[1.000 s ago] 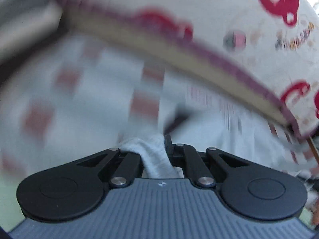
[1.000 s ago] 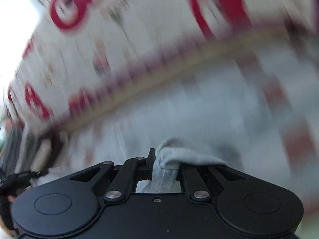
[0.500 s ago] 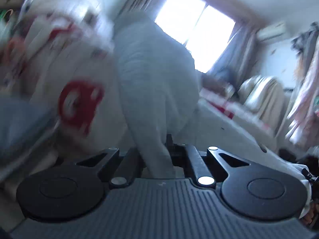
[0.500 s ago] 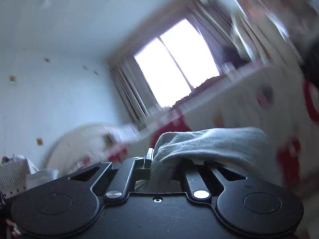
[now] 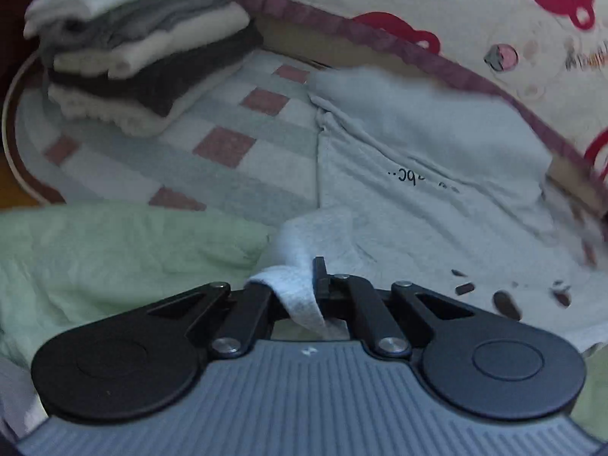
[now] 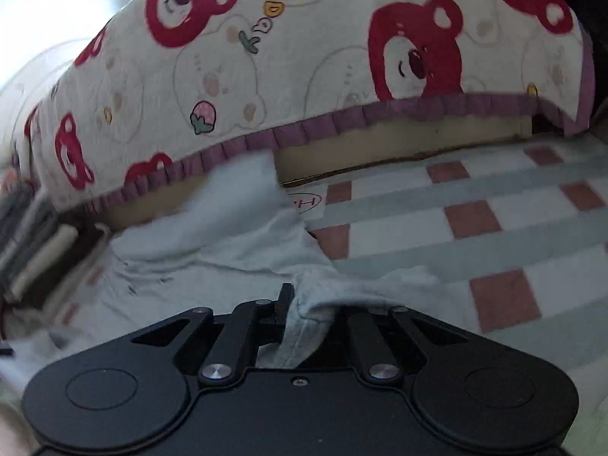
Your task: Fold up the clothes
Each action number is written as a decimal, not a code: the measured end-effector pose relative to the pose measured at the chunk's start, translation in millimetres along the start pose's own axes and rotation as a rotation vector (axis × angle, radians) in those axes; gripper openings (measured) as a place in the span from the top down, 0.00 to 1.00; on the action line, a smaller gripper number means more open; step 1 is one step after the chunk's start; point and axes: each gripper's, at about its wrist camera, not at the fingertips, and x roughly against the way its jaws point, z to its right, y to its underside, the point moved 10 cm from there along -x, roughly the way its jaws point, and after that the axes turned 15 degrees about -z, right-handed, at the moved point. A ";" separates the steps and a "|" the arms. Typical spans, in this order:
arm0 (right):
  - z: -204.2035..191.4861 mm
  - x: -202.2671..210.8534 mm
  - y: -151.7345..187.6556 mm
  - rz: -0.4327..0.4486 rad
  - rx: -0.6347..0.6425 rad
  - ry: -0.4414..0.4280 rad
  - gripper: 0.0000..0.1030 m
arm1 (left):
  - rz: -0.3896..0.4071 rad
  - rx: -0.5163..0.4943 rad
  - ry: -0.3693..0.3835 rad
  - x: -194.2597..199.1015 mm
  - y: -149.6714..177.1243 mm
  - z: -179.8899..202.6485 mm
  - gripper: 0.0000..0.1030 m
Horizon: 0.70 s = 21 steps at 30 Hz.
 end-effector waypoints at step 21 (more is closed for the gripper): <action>20.8 5.4 98.1 -0.173 -0.295 -0.276 0.74 | -0.137 0.191 -0.110 1.7 40.2 -50.5 0.97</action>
